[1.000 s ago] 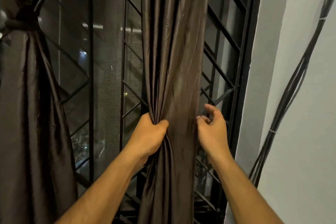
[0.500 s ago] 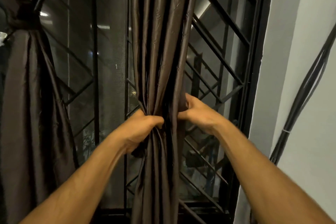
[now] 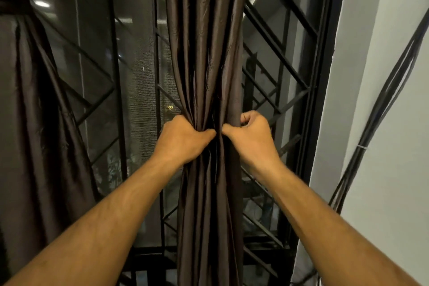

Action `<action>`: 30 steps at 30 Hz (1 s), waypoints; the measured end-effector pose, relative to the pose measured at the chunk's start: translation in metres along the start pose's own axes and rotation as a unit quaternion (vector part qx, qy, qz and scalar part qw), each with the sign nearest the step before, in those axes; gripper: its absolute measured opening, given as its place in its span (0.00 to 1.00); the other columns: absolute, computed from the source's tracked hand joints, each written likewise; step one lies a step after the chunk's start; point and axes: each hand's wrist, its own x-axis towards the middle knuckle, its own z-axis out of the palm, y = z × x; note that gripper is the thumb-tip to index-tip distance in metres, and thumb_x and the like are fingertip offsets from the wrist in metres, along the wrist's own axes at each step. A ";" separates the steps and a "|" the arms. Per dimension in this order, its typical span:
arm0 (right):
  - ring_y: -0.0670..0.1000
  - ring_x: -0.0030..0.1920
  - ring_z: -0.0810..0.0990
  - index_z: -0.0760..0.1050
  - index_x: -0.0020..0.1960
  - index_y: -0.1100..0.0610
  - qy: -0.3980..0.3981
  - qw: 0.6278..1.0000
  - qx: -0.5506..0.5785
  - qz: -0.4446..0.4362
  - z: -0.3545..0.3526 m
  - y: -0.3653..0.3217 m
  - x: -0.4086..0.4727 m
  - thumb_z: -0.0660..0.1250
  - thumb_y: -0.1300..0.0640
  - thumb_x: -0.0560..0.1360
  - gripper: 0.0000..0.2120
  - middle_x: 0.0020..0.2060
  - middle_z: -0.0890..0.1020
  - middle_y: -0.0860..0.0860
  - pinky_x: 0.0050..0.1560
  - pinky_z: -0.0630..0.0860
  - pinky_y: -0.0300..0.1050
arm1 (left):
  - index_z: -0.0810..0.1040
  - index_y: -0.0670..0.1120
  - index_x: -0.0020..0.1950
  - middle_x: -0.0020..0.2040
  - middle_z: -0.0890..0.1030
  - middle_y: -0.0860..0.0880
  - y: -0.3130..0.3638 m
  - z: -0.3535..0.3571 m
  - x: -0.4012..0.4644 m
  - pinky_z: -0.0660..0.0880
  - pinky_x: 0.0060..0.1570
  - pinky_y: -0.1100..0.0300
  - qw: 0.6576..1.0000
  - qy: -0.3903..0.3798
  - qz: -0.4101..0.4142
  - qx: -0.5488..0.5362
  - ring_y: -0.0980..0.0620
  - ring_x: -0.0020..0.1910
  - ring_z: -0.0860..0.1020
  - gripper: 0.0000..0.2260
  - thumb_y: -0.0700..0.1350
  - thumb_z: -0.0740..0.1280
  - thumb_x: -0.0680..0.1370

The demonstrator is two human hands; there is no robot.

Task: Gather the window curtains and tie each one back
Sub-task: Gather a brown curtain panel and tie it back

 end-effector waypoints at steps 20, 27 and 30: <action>0.51 0.54 0.87 0.84 0.59 0.54 -0.160 0.986 -0.056 0.008 0.005 0.001 -0.047 0.65 0.66 0.81 0.14 0.49 0.89 0.53 0.60 0.82 0.51 | 0.78 0.35 0.51 0.39 0.79 0.40 -0.029 -0.010 -0.030 0.79 0.26 0.62 0.780 -0.089 -0.257 -0.563 0.50 0.29 0.81 0.03 0.34 0.67 0.80; 0.56 0.50 0.87 0.85 0.60 0.50 -0.203 0.966 -0.155 -0.048 0.009 0.016 -0.059 0.67 0.53 0.80 0.12 0.47 0.88 0.57 0.57 0.83 0.53 | 0.83 0.40 0.45 0.41 0.85 0.43 -0.034 -0.012 -0.034 0.84 0.42 0.52 0.809 -0.098 -0.232 -0.532 0.48 0.37 0.85 0.06 0.41 0.77 0.73; 0.65 0.53 0.83 0.83 0.55 0.65 -0.200 0.978 -0.060 0.003 0.016 0.019 -0.059 0.67 0.41 0.75 0.26 0.50 0.83 0.67 0.51 0.80 0.61 | 0.84 0.40 0.43 0.40 0.86 0.42 -0.033 -0.009 -0.039 0.82 0.36 0.57 0.829 -0.077 -0.195 -0.519 0.48 0.37 0.85 0.02 0.37 0.76 0.74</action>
